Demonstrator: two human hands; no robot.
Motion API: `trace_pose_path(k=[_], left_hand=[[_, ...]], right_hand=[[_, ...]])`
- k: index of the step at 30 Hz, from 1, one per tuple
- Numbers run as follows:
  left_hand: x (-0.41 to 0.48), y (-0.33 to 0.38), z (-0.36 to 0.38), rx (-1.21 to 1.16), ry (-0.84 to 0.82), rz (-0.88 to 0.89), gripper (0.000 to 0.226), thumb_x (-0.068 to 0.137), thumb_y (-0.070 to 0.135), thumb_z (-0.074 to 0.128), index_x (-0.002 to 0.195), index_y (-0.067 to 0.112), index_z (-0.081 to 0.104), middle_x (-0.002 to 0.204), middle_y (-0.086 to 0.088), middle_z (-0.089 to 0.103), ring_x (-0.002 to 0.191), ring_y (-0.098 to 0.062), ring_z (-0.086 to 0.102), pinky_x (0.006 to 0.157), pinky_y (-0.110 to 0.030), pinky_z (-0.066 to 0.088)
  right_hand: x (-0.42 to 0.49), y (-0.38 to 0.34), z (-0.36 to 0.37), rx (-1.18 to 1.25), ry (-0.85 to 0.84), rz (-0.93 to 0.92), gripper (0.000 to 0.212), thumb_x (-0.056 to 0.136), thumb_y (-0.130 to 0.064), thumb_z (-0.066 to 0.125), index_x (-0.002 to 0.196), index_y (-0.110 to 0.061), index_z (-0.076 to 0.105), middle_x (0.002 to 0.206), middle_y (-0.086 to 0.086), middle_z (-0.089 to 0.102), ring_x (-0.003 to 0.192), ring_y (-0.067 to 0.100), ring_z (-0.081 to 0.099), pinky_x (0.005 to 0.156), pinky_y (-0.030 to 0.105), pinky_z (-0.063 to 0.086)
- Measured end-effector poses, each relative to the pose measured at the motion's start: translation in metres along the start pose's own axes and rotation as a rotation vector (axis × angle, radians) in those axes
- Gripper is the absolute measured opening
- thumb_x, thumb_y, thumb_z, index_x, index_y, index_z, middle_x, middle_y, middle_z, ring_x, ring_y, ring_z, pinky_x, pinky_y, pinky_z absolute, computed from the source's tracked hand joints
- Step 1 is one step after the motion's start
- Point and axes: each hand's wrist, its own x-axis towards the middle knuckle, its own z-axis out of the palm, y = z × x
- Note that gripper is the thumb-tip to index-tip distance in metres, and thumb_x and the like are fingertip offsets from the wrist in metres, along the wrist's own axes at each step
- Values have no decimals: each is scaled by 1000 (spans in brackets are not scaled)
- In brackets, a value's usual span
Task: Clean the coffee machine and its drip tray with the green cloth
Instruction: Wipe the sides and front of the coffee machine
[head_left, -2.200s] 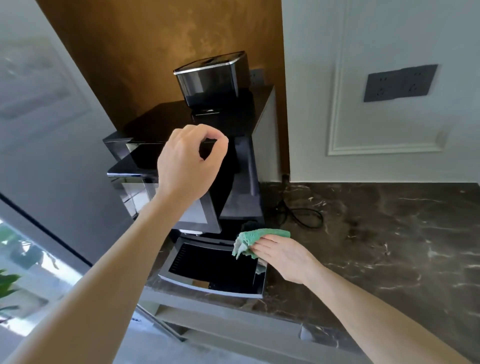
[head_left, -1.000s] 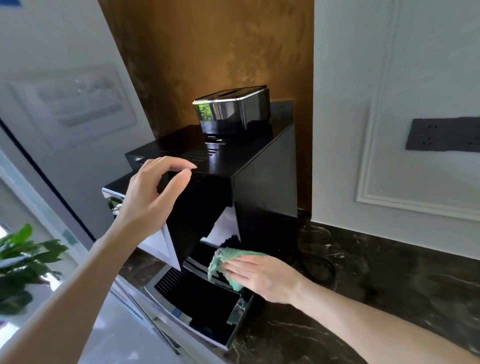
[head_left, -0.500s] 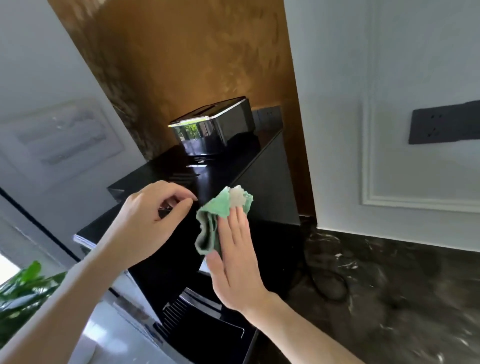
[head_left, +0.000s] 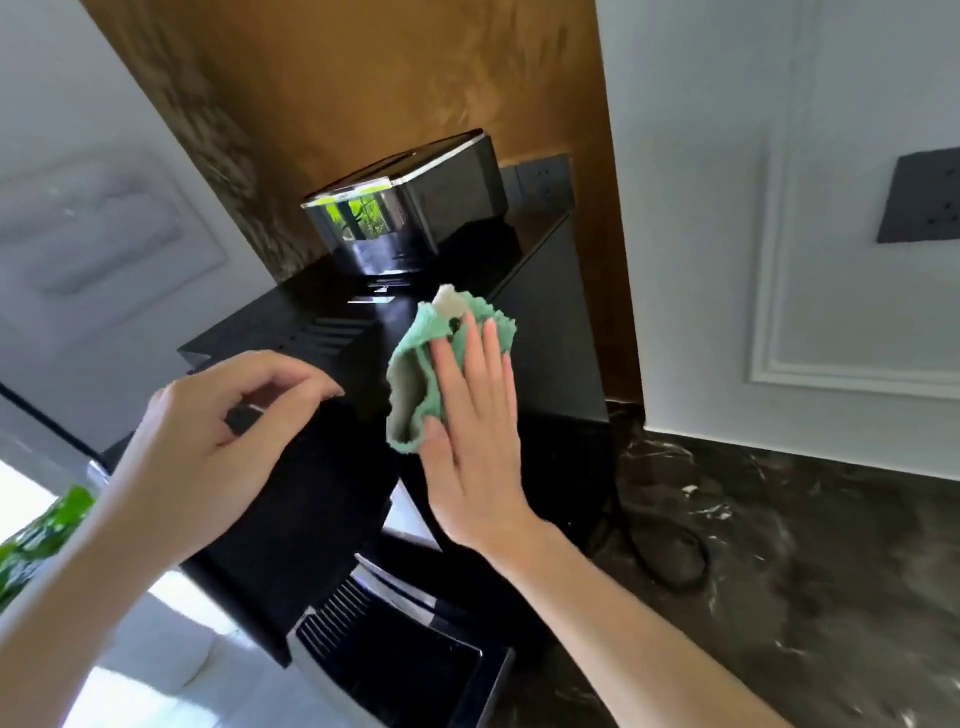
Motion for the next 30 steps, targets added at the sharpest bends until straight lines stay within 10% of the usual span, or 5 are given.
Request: trace_pose_path(k=[9, 18, 30], left_hand=[[1, 1, -2, -161, -64, -68, 33, 100, 16, 63, 85, 41, 78, 91, 16, 77, 83, 2, 67, 74, -5, 44], [-1, 0, 1, -88, -8, -49, 20, 94, 26, 67, 91, 44, 75, 92, 19, 76, 88, -6, 70, 81, -23, 51], [0, 4, -4, -103, -52, -1, 14, 96, 31, 69, 90, 42, 76, 93, 17, 77, 87, -3, 70, 79, -11, 50]], right_hand=[[58, 83, -11, 74, 5, 195, 67, 108, -50, 17, 162, -11, 18, 170, 16, 8, 159, 30, 1, 128, 48, 1], [131, 152, -33, 338, 59, 678, 65, 106, -46, 32, 164, -22, 14, 170, -1, 18, 157, 17, 15, 129, 46, 12], [-26, -15, -3, 78, -83, 512, 61, 101, -54, 8, 153, -37, -18, 164, -14, -28, 151, 3, -26, 126, 30, -11]])
